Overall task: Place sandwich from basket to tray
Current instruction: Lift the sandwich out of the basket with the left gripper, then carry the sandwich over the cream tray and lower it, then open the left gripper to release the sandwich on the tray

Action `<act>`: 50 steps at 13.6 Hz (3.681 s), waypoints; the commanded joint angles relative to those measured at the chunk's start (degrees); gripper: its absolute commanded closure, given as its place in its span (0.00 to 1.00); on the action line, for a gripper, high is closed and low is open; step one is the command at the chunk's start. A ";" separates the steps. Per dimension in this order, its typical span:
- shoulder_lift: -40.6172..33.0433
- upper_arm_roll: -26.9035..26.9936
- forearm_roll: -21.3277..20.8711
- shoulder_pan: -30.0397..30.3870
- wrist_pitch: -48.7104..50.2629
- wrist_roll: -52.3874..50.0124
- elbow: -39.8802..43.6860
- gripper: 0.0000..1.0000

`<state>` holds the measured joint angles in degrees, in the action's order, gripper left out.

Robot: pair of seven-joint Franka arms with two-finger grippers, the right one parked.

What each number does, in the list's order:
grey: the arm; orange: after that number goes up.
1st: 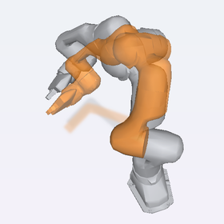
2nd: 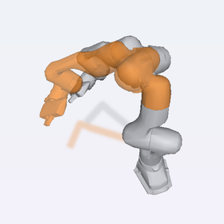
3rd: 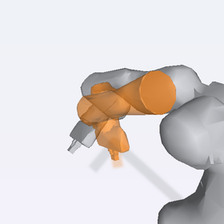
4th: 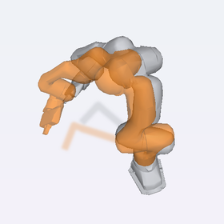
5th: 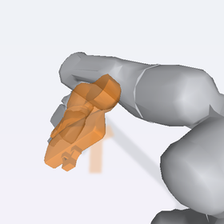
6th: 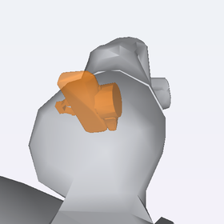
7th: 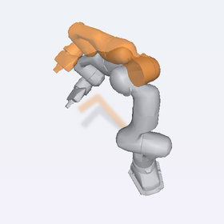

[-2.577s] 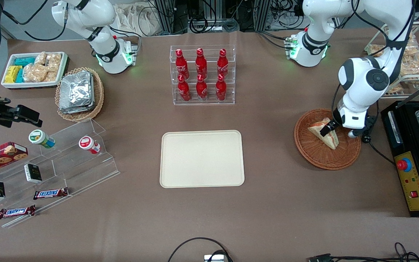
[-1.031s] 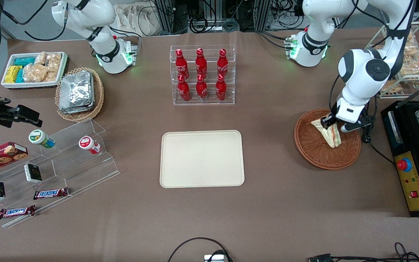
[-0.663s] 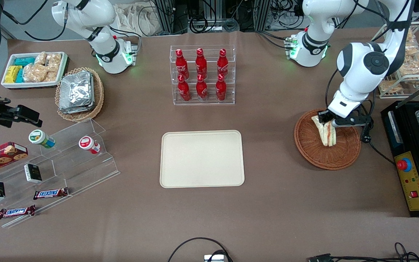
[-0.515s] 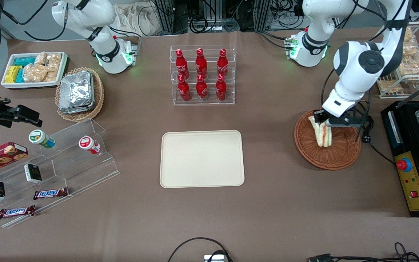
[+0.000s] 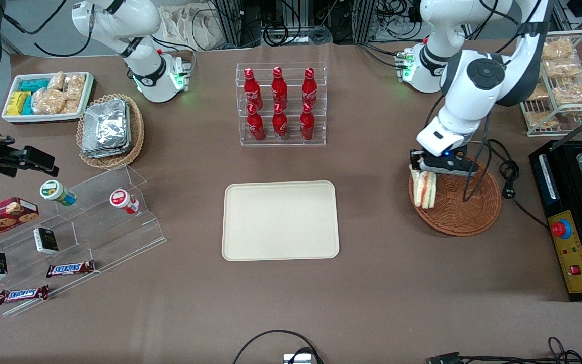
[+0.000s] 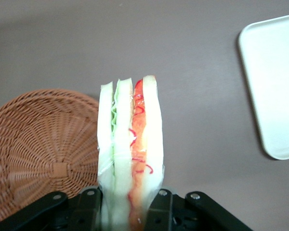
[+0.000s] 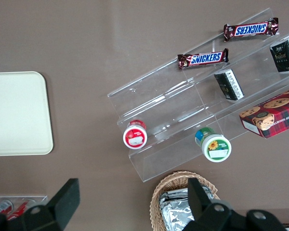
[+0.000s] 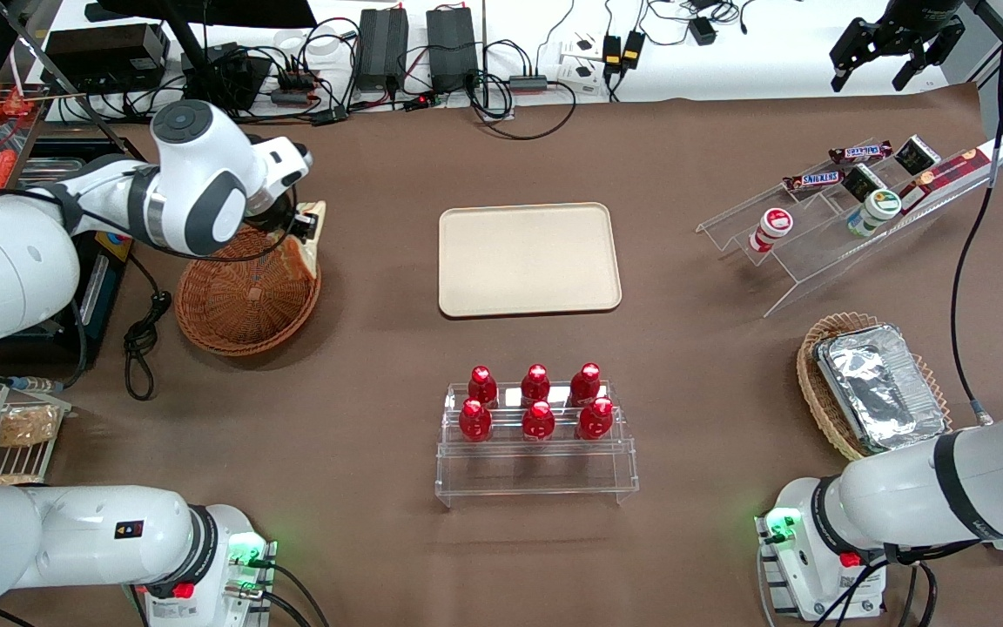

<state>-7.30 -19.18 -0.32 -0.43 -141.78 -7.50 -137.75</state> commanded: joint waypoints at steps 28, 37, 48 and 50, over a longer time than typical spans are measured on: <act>44.73 -6.83 -22.36 -17.06 13.11 -38.11 45.63 0.67; 49.84 -6.74 -22.36 -18.46 12.67 -38.03 47.04 0.63; 52.92 -6.65 -24.12 -19.25 11.61 -38.38 48.28 0.00; 52.48 -6.65 -24.11 -19.08 11.61 -39.60 48.80 0.00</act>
<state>44.35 -26.31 -23.16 -18.68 -130.42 -44.72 -91.32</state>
